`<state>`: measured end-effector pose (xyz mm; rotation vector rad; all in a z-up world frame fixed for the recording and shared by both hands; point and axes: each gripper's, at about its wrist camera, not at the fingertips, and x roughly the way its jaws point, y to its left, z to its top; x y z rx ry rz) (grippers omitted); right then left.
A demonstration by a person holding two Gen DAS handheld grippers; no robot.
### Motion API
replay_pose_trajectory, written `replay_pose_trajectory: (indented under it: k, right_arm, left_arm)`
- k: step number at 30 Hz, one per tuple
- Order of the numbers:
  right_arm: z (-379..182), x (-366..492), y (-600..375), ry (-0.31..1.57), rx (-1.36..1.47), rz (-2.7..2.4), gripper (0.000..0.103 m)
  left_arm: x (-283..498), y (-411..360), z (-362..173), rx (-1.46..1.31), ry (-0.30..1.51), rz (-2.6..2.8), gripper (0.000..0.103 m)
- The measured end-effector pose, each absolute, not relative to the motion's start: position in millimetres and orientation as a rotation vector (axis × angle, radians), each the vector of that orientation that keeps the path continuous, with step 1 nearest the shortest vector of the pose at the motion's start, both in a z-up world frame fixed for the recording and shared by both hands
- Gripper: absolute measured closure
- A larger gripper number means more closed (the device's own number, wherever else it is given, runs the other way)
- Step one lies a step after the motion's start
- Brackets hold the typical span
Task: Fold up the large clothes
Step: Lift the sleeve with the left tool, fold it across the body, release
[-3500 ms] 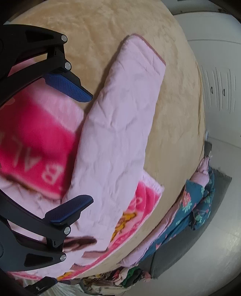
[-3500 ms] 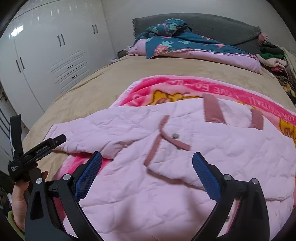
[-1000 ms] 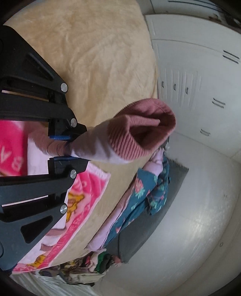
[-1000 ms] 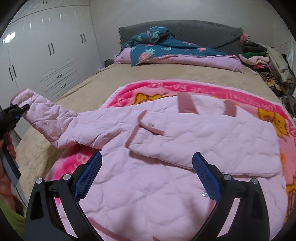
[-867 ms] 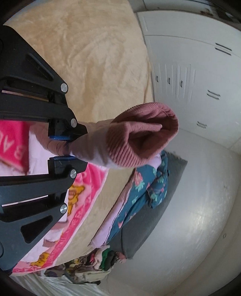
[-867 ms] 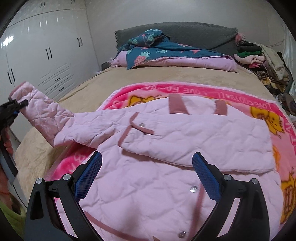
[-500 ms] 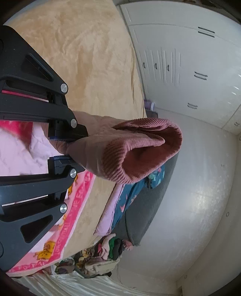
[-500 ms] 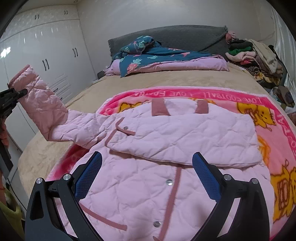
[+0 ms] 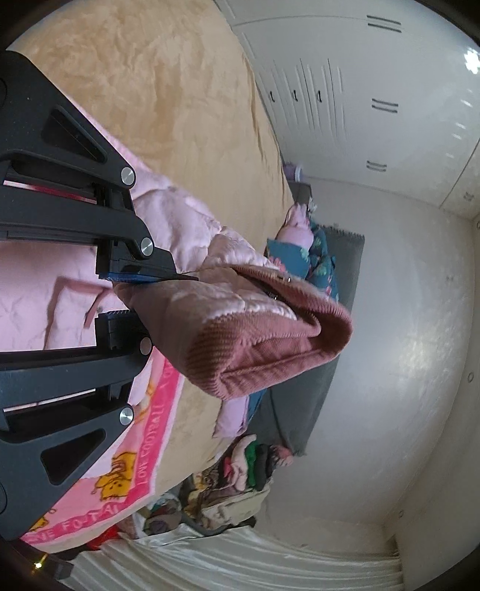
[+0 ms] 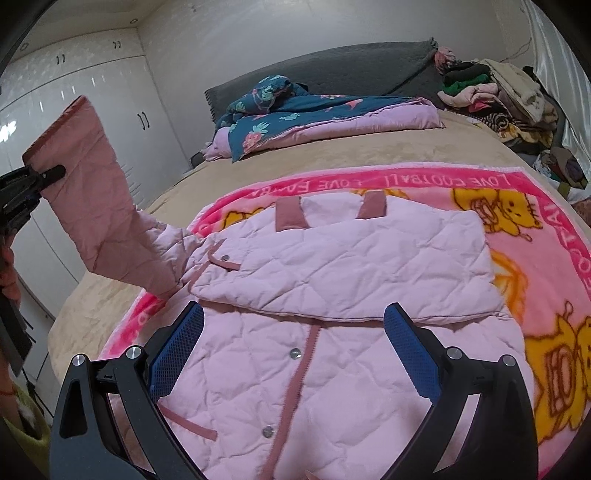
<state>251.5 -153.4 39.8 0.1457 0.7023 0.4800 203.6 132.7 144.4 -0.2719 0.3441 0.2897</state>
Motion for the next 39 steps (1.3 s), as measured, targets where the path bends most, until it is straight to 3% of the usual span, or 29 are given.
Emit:
replay_pose_trajectory:
  k: [15,39]
  right_arm:
    - [31,267,-229,0.701,0.241,0.356,0.006]
    - [-2,269,-285,0.745,0.342,0.218,0.006]
  left_arm:
    - [239,58,117,-0.203,0.412,0.156,0.099]
    - [273,-23,30,-0.065,0.62,-0.034,0.099]
